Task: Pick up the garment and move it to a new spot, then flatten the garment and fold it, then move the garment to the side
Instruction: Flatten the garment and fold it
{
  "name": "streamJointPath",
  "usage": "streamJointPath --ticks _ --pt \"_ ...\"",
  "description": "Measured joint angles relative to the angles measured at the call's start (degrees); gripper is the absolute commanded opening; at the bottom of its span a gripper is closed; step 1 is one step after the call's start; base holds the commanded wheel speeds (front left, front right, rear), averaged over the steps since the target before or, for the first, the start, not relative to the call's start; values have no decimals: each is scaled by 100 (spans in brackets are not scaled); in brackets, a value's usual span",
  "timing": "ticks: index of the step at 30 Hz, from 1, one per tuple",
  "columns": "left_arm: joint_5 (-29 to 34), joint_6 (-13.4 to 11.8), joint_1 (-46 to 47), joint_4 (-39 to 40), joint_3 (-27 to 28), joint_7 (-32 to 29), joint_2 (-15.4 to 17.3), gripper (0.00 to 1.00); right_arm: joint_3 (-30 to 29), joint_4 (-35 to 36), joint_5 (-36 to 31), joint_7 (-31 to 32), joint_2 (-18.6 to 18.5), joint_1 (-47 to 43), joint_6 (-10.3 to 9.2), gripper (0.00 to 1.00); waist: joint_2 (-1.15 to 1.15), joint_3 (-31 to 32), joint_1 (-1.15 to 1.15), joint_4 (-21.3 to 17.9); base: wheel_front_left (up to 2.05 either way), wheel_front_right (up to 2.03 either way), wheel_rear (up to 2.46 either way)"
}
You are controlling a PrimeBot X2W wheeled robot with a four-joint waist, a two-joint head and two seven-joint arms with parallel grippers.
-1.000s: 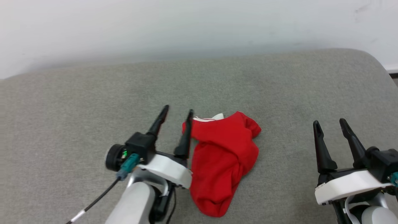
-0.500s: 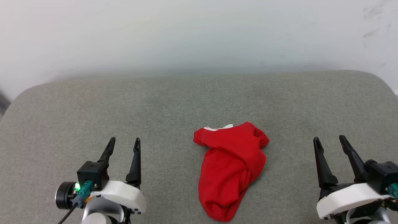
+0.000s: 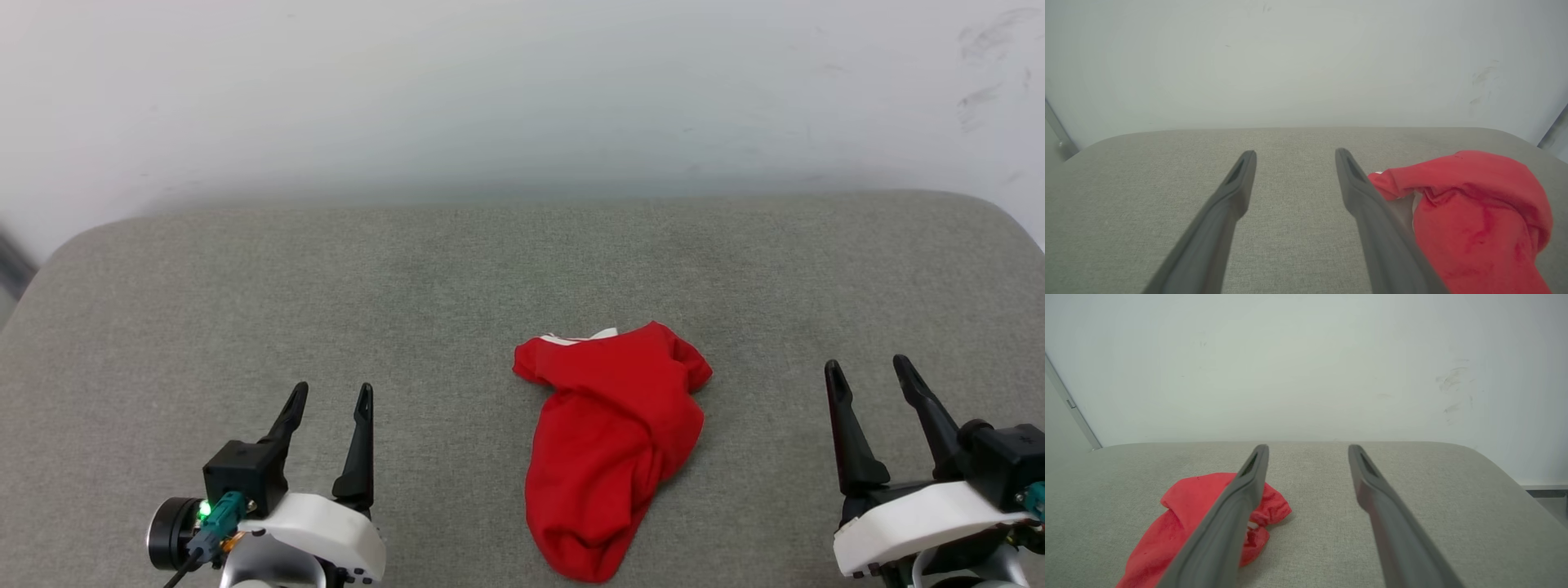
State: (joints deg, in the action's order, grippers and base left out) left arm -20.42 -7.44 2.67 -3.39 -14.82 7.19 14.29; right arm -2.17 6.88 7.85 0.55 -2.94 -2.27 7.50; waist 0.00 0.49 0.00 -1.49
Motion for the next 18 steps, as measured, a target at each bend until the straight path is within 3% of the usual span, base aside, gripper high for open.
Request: streamJointPath --ticks 6,12,18 --pt "5 62 475 56 -166 -208 -54 100 -47 20 18 4 0 5 0 100 0 -40 0 92 0 0 0" --pt "27 603 1590 -289 -834 -910 -332 100 -32 107 16 47 0 131 1 100 0 -301 0 147 0 0 0" --pt "-7 1133 2398 -947 -1444 -2007 -454 100 43 119 16 57 1 299 1 100 0 -623 0 82 0 0 0"
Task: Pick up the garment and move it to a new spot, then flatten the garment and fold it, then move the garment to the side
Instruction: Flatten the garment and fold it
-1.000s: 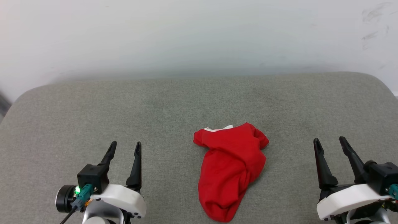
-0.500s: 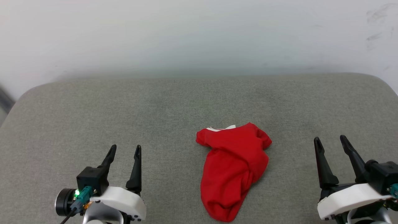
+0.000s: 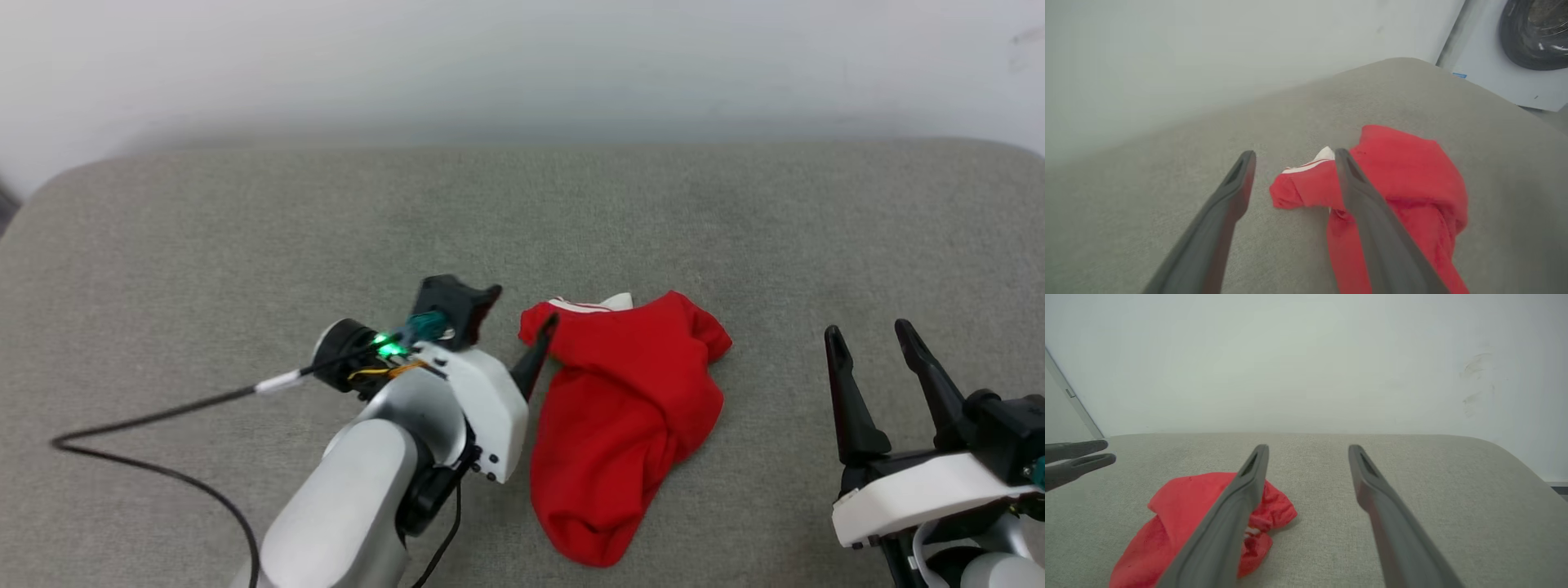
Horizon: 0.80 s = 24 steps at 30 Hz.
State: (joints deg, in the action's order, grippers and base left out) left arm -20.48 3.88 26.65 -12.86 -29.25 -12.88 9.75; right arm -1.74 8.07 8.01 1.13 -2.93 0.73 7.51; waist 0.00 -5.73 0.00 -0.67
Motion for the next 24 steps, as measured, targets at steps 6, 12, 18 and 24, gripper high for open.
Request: streamJointPath --ticks 6,12,18,24 --pt "-221 258 321 -633 -512 -984 16 100 47 -110 60 -66 0 103 -1 100 0 -296 0 -167 0 0 0" --pt "-504 346 474 -1178 -1126 -1733 78 100 89 -271 120 -192 -1 232 -1 100 0 -504 0 -365 0 0 0" --pt "-1039 350 751 -1460 -1681 -2329 209 40 136 -401 212 -272 0 298 0 100 0 -586 0 -536 0 0 0" --pt "-1083 354 882 -1501 -1769 -1720 355 0 64 -465 249 -321 0 320 -1 100 0 -568 0 -536 0 0 0"
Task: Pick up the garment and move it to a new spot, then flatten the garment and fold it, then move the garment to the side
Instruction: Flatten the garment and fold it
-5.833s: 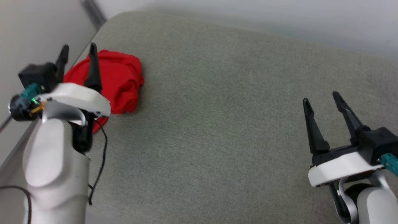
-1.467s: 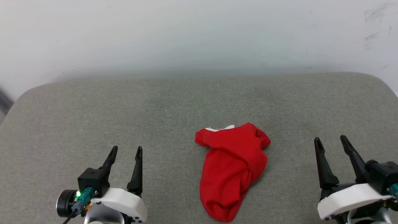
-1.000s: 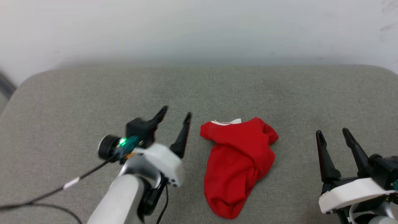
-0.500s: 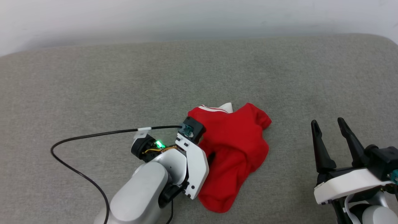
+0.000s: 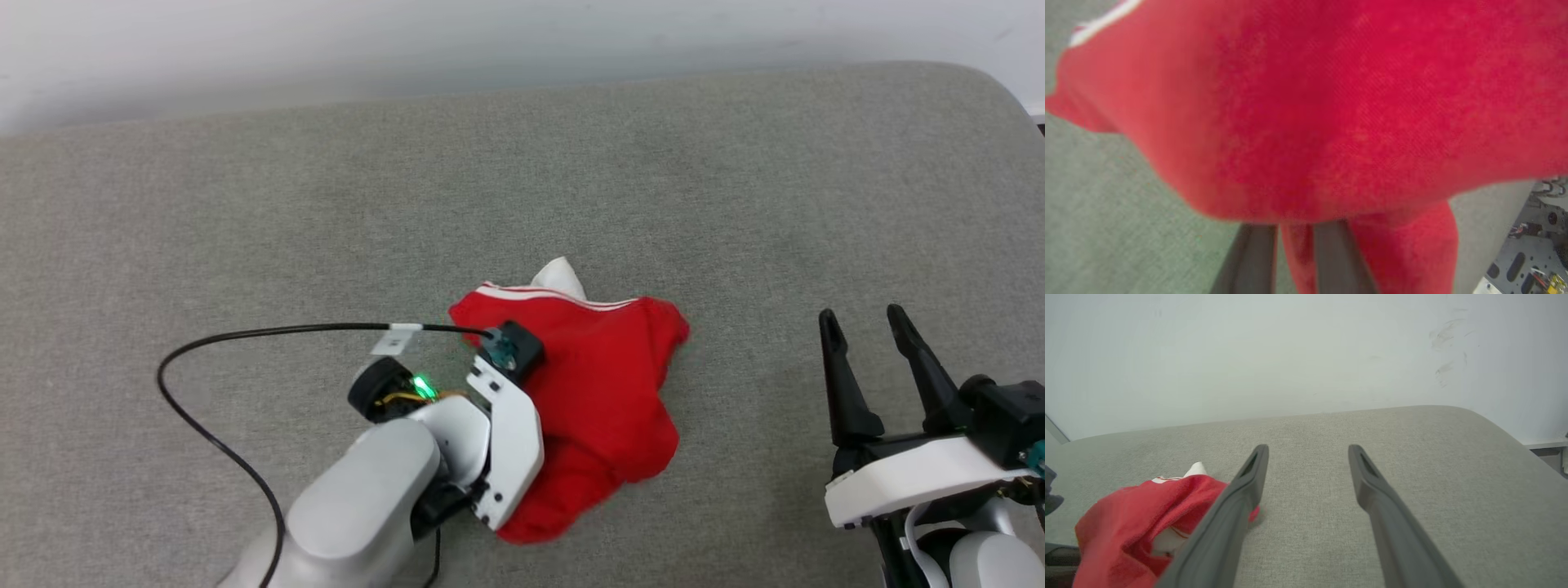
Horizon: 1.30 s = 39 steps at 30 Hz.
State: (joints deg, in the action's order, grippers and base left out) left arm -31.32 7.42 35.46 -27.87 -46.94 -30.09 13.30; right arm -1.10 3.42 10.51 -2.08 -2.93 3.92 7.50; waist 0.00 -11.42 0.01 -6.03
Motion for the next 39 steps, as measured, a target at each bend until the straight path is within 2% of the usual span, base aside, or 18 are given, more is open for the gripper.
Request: streamJointPath --ticks 4,8,9,10,15,19,21,22,23,24,26,27,28,34,39 --pt "131 -309 79 219 309 704 151 0 -51 -30 5 -16 0 -13 1 100 0 66 0 101 0 0 0" --pt "12 -801 -204 658 782 1276 316 0 -104 -38 12 -16 -1 -25 0 100 0 137 0 222 0 0 0" --pt "12 -801 -204 658 782 1276 316 0 -104 -38 12 -16 -1 -25 0 100 0 137 0 222 0 0 0" --pt "-119 -1076 -604 886 1028 1486 463 0 -116 -38 14 -18 0 -42 0 100 0 173 0 270 0 0 0" --pt "-523 -1696 -1863 1389 1493 1768 740 0 -147 -34 32 -38 0 -63 0 100 0 221 0 363 0 0 0" --pt "-893 -2013 -2788 1593 1757 1778 838 0 -157 -42 34 -37 1 -75 0 100 0 269 0 395 0 0 0" --pt "-980 -2030 -2914 1655 1791 1788 838 0 -165 -42 36 -37 0 -79 0 100 0 285 0 405 0 0 0" --pt "-1014 -2049 -2997 1697 1794 1784 842 33 -172 -41 36 -36 0 -80 0 100 0 300 -1 416 0 0 0" --pt "-1033 -2053 -3065 1735 1795 1782 848 96 -188 -42 36 -33 0 -90 0 100 0 319 0 426 0 0 0" --pt "-1020 -2082 -3143 1824 1793 1833 859 100 -199 -48 33 -15 0 -109 0 100 0 364 0 443 0 0 0" --pt "-927 -2181 -3178 1892 1801 1962 877 100 -199 -51 8 10 0 -131 1 100 0 433 0 450 0 0 0" --pt "-767 -2325 -3172 1993 1903 2243 917 100 -214 -46 0 22 0 -177 0 100 0 512 0 454 0 0 0" --pt "-767 -2325 -3172 1993 1903 2243 917 100 -214 -46 0 22 0 -177 0 100 0 512 0 454 0 0 0" --pt "-368 -2694 -3150 2360 2112 2983 946 100 -246 -3 -35 120 0 -338 0 100 0 782 0 461 0 0 0" --pt "-264 -2811 -3143 2629 2241 3261 977 100 -265 77 -33 189 0 -422 0 100 0 941 0 477 0 0 0"
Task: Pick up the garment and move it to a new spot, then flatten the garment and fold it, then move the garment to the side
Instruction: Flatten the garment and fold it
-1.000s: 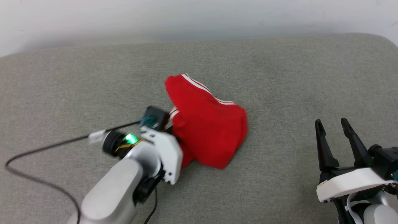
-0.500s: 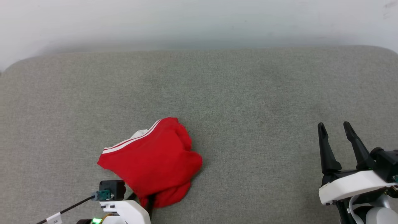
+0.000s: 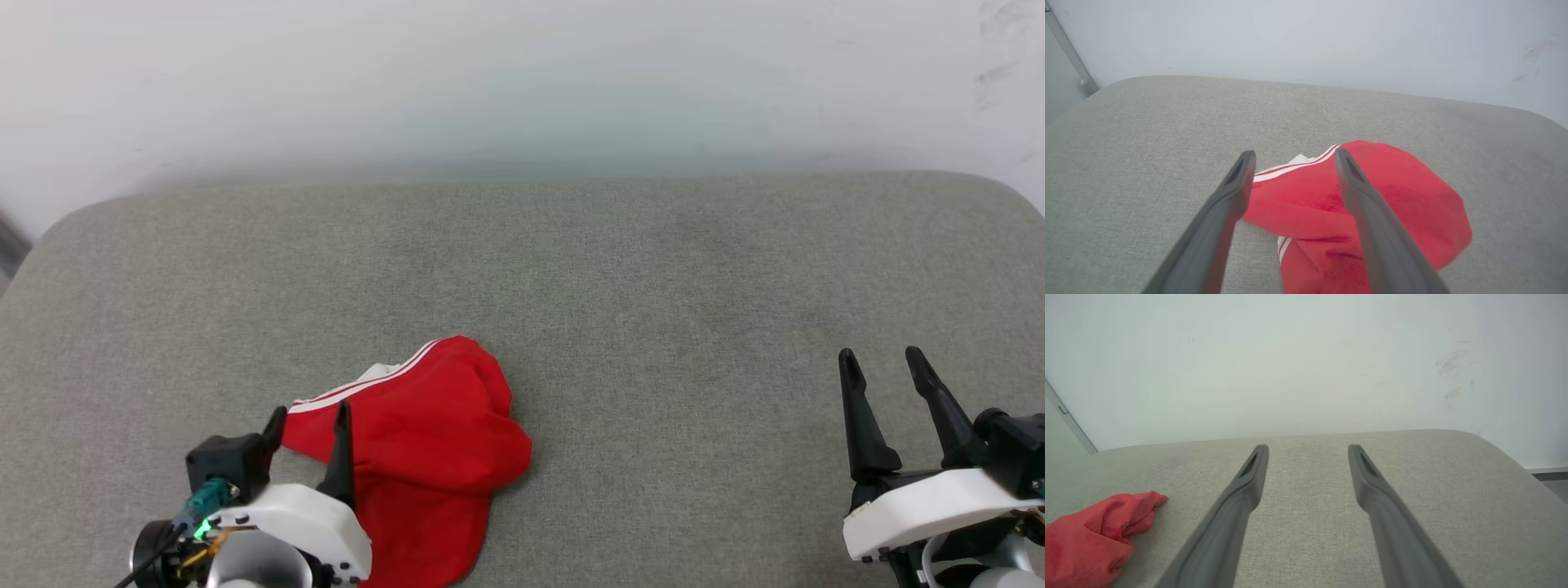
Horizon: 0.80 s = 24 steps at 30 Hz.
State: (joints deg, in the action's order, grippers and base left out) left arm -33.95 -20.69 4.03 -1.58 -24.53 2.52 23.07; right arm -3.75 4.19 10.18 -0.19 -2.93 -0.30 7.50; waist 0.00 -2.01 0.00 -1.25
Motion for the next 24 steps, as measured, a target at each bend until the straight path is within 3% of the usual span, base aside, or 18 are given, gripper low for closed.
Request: streamJointPath --ticks 5,6,7,9,12,18,22,23,24 --pt "-2 105 221 234 33 -141 182 100 -3 78 0 32 0 -36 0 100 0 34 0 21 0 0 0" --pt "-30 209 319 268 -13 -291 223 100 -14 98 0 55 0 -37 0 100 0 21 0 30 0 0 0" --pt "-79 501 577 302 -212 -706 356 100 -14 129 -2 79 0 -36 0 100 0 -20 0 44 0 0 0" --pt "-236 836 885 287 -397 -1255 494 100 -11 160 -11 105 0 -34 0 100 0 -81 0 52 0 0 0" --pt "-370 1192 1347 177 -641 -2048 675 100 20 207 -16 118 0 7 0 100 0 -206 0 45 0 0 0" --pt "-727 1658 1811 -342 -995 -3333 831 100 151 168 32 71 1 129 1 100 0 -472 0 -56 0 0 0" --pt "-892 1801 1946 -832 -1093 -3723 831 100 191 23 104 -36 0 191 0 100 0 -641 0 -199 0 0 0" --pt "-892 1801 1946 -832 -1093 -3723 831 47 191 23 104 -36 0 191 0 100 0 -641 0 -199 0 0 0" --pt "-900 1817 1973 -882 -1095 -3717 820 47 193 -8 110 -53 0 206 0 100 0 -664 0 -225 0 0 0"
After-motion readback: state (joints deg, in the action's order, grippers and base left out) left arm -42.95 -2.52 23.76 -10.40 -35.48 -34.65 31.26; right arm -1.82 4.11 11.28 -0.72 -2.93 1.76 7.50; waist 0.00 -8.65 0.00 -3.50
